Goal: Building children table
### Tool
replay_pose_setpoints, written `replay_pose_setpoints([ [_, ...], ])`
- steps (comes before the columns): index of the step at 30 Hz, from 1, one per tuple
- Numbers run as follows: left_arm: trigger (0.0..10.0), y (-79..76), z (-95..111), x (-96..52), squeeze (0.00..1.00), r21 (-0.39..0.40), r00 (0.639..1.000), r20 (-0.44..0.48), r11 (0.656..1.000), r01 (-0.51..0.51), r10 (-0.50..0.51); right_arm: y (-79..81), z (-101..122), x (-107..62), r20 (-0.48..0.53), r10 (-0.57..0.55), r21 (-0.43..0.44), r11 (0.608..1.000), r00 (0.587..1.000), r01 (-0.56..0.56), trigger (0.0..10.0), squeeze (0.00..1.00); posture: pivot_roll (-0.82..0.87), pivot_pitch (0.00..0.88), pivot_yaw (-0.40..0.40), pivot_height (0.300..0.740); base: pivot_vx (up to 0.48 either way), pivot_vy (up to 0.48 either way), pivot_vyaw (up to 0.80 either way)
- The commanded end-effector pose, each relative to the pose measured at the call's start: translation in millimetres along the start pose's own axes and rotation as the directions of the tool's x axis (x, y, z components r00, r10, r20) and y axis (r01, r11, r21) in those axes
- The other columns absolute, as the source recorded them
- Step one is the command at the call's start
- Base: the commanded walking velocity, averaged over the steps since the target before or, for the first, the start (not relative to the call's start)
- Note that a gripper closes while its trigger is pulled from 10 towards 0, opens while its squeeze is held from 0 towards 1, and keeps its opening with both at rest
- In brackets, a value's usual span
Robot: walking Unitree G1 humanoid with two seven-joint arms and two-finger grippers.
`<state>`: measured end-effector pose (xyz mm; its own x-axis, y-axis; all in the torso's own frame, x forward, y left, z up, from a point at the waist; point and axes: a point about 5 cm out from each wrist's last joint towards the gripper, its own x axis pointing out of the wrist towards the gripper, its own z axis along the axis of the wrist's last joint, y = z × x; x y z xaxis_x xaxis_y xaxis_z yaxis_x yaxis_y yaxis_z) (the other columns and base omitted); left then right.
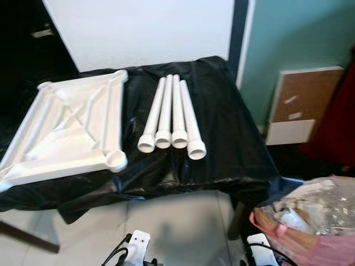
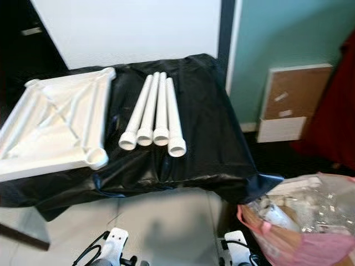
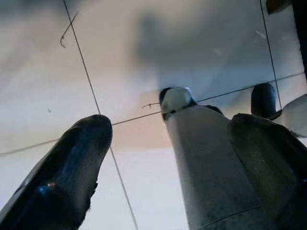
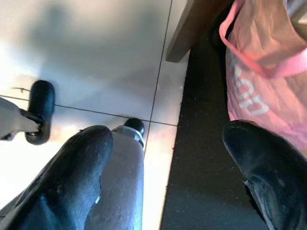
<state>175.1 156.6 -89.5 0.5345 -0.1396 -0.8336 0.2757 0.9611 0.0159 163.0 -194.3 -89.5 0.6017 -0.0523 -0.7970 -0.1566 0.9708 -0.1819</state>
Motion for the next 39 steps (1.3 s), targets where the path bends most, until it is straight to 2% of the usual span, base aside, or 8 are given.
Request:
replay_pose_setpoints([
  [1, 10.0, 3.4, -4.0, -0.9, 0.00, -0.005, 1.000, -0.021, 1.000, -0.010, 0.009, 5.5, -3.0, -0.6, -0.009, 0.012, 0.015, 1.000, 1.000, -0.012, 10.0, 0.00, -0.14, 0.000, 0.055, 0.740, 0.000, 0.000, 0.00],
  [6, 10.0, 2.3, -6.1, -1.1, 0.00, -0.010, 0.999, -0.034, 1.000, -0.007, 0.007, 4.6, -1.9, -0.3, -0.006, 0.006, 0.046, 0.999, 1.000, -0.006, 10.0, 0.00, -0.13, 0.000, 0.072, 0.740, 0.000, 0.000, 0.00],
  [12, 10.0, -6.5, -8.7, -0.4, 0.00, -0.001, 0.999, -0.041, 1.000, 0.017, -0.017, 2.8, -2.2, -0.4, -0.007, -0.006, 0.066, 0.998, 1.000, 0.006, 10.0, 0.00, -0.13, 0.000, 0.085, 0.740, 0.000, 0.000, 0.00],
  [25, 10.0, -7.2, -9.8, -0.4, 0.00, -0.024, 0.999, -0.051, 1.000, 0.014, -0.016, 0.8, -3.8, -1.0, -0.008, -0.007, 0.058, 0.998, 1.000, 0.007, 10.0, 0.00, -0.13, 0.000, 0.080, 0.740, 0.000, 0.000, 0.00],
  [39, 10.0, -9.7, -10.1, 0.0, 0.00, -0.057, 0.998, -0.053, 0.998, 0.016, -0.019, -1.1, -9.1, -2.5, -0.023, -0.012, 0.060, 0.998, 1.000, 0.014, 10.0, 0.00, -0.13, 0.000, 0.069, 0.740, 0.000, 0.368, 0.00],
])
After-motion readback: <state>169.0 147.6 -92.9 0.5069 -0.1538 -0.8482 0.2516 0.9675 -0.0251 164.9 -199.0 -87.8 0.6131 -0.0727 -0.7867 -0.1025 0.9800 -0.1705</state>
